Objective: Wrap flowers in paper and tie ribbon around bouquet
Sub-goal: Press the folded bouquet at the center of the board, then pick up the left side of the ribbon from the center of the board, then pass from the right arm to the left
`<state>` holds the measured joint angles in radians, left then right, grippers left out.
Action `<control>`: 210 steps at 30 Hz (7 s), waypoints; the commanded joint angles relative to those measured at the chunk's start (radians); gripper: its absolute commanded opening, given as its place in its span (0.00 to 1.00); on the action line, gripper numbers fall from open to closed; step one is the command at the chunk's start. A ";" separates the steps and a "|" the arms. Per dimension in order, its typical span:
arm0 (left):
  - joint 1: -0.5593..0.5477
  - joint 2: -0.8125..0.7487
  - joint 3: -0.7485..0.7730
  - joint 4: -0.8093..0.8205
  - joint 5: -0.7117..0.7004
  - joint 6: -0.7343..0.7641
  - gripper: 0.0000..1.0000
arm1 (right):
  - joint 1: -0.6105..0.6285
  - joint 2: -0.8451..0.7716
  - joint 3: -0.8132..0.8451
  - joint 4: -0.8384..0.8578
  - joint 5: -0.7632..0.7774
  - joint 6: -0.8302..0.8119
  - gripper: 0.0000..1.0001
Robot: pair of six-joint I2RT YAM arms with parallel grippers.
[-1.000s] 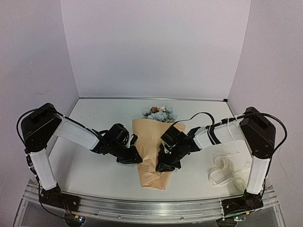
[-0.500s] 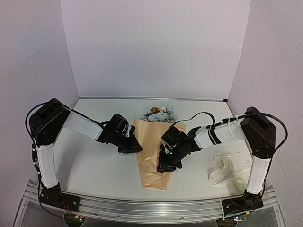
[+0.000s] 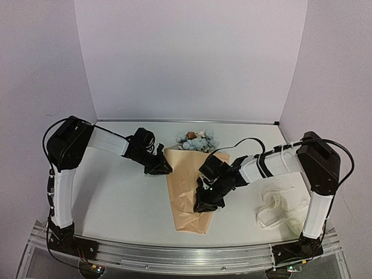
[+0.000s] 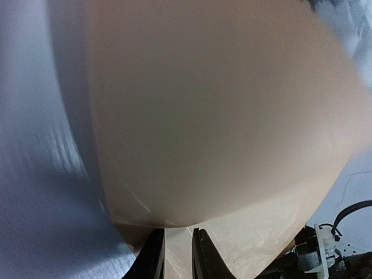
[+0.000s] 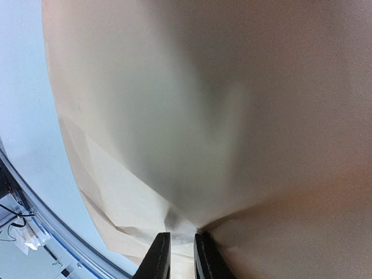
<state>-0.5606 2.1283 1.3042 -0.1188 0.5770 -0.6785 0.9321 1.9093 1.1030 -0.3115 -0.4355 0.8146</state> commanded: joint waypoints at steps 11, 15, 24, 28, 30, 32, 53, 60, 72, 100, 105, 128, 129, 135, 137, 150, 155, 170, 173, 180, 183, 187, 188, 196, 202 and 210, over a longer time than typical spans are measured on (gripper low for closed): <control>0.159 0.288 0.437 -0.261 0.076 0.136 0.18 | 0.006 0.004 -0.051 -0.110 0.024 -0.024 0.15; 0.199 0.340 0.539 -0.288 0.086 0.130 0.18 | 0.006 0.007 -0.046 -0.110 0.022 -0.023 0.15; 0.255 0.277 0.695 -0.350 0.060 0.160 0.23 | -0.024 -0.057 0.042 -0.183 -0.020 -0.026 0.23; 0.266 0.158 0.654 -0.334 0.015 0.157 0.31 | -0.053 -0.114 0.107 -0.239 -0.051 -0.027 0.33; 0.265 0.096 0.591 -0.304 0.008 0.133 0.33 | -0.059 -0.138 0.137 -0.279 -0.048 -0.038 0.36; 0.260 0.022 0.499 -0.259 0.007 0.102 0.34 | -0.066 -0.163 0.150 -0.313 -0.035 -0.041 0.36; -0.079 -0.372 -0.131 -0.005 0.028 -0.030 0.30 | -0.119 -0.144 -0.087 -0.182 0.081 -0.045 0.21; -0.096 -0.423 -0.189 0.015 0.026 -0.045 0.31 | -0.127 -0.106 -0.057 -0.181 0.081 -0.060 0.21; -0.096 -0.467 -0.239 0.018 0.035 -0.033 0.31 | -0.168 -0.046 -0.011 -0.183 0.063 -0.103 0.19; -0.096 -0.538 -0.245 -0.025 -0.027 0.007 0.38 | -0.195 -0.601 -0.234 -0.571 0.511 -0.142 0.60; -0.096 -0.544 -0.241 -0.026 -0.019 0.003 0.38 | -0.251 -0.704 -0.374 -0.574 0.652 -0.070 0.60; -0.096 -0.534 -0.210 -0.059 -0.031 0.007 0.38 | -0.620 -0.580 -0.378 -0.315 0.527 0.027 0.67; -0.096 -0.533 -0.212 -0.060 -0.031 0.008 0.38 | -0.634 -0.573 -0.388 -0.287 0.520 0.051 0.67; -0.096 -0.525 -0.215 -0.064 -0.028 0.011 0.38 | -0.716 -0.535 -0.433 -0.132 0.480 0.148 0.68; -0.096 -0.520 -0.211 -0.065 -0.027 0.012 0.38 | -0.734 -0.512 -0.430 -0.114 0.459 0.178 0.65; -0.096 -0.493 -0.183 -0.076 -0.023 0.020 0.38 | -0.769 -0.423 -0.414 -0.077 0.450 0.173 0.50; -0.096 -0.500 -0.194 -0.059 -0.009 0.019 0.39 | -0.774 -0.364 -0.362 -0.077 0.398 0.142 0.32; -0.229 -0.492 -0.130 0.007 -0.105 0.168 0.44 | -0.674 -0.485 -0.136 -0.350 0.209 0.030 0.00; -0.268 -0.487 -0.114 0.041 -0.135 0.202 0.47 | -0.588 -0.518 -0.083 -0.403 0.195 0.034 0.00; -0.358 -0.492 -0.123 0.150 -0.182 0.315 0.53 | -0.427 -0.504 0.059 -0.340 -0.035 0.185 0.00; -0.382 -0.509 -0.159 0.222 -0.192 0.351 0.57 | -0.380 -0.465 0.135 -0.312 -0.131 0.254 0.00; -0.408 -0.514 -0.195 0.304 -0.203 0.358 0.60 | -0.308 -0.419 0.242 -0.308 -0.181 0.328 0.00; -0.415 -0.510 -0.200 0.322 -0.203 0.355 0.61 | -0.292 -0.410 0.261 -0.314 -0.181 0.337 0.00; -0.479 -0.502 -0.238 0.419 -0.268 0.352 0.68 | -0.215 -0.334 0.352 -0.321 -0.155 0.438 0.00; -0.491 -0.506 -0.268 0.474 -0.290 0.344 0.68 | -0.193 -0.277 0.386 -0.284 -0.168 0.513 0.00; -0.492 -0.480 -0.271 0.538 -0.418 0.291 0.61 | -0.165 -0.269 0.382 -0.283 -0.159 0.525 0.00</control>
<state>-1.0492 1.6398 1.0298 0.3310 0.2506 -0.3590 0.7526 1.6485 1.4532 -0.6201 -0.5961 1.3206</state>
